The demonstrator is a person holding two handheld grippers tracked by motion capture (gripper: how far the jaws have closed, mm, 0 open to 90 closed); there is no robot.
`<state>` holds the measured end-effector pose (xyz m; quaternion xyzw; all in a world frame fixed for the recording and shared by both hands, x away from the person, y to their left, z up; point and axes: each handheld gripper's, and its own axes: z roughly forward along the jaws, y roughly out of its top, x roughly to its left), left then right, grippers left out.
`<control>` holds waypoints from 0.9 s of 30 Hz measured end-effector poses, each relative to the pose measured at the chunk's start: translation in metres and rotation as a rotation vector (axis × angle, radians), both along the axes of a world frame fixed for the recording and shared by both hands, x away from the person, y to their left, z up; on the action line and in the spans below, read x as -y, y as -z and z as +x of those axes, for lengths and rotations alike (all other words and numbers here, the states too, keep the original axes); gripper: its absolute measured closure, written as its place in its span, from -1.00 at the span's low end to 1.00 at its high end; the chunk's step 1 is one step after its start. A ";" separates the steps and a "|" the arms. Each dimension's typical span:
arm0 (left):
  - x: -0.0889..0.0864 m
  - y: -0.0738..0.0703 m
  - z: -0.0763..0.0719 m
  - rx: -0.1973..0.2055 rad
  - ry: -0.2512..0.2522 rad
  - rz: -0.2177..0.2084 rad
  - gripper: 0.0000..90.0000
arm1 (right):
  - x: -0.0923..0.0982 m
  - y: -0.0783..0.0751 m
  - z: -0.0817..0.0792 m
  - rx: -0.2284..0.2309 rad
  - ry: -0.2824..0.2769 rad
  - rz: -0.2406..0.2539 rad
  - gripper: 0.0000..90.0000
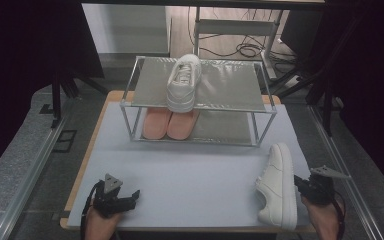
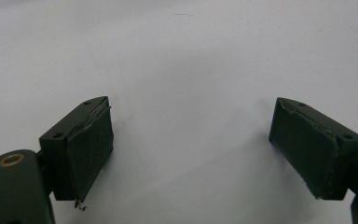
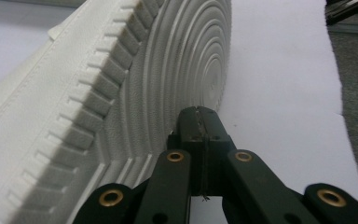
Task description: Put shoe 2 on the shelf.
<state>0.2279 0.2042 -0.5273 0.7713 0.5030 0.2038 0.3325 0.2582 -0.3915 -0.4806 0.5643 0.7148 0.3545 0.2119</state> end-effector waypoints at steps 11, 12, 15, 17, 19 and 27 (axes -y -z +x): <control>0.000 0.000 0.000 0.000 0.000 0.000 -0.70 | -0.015 0.001 0.013 -0.006 -0.051 0.006 1.00; 0.000 0.000 0.000 0.000 0.000 0.000 -0.70 | -0.017 0.001 0.014 -0.009 -0.057 0.008 1.00; 0.000 0.000 0.000 0.000 0.000 0.000 -0.70 | -0.021 0.001 0.017 -0.013 -0.075 0.013 1.00; 0.000 0.000 0.000 0.000 0.000 0.000 -0.70 | -0.023 0.001 0.019 -0.014 -0.090 0.012 1.00; 0.000 0.000 0.000 0.001 0.000 0.000 -0.70 | -0.023 0.000 0.020 -0.019 -0.100 -0.003 1.00; 0.000 0.000 0.000 0.000 0.000 0.000 -0.70 | -0.013 -0.001 0.014 -0.028 -0.081 -0.021 1.00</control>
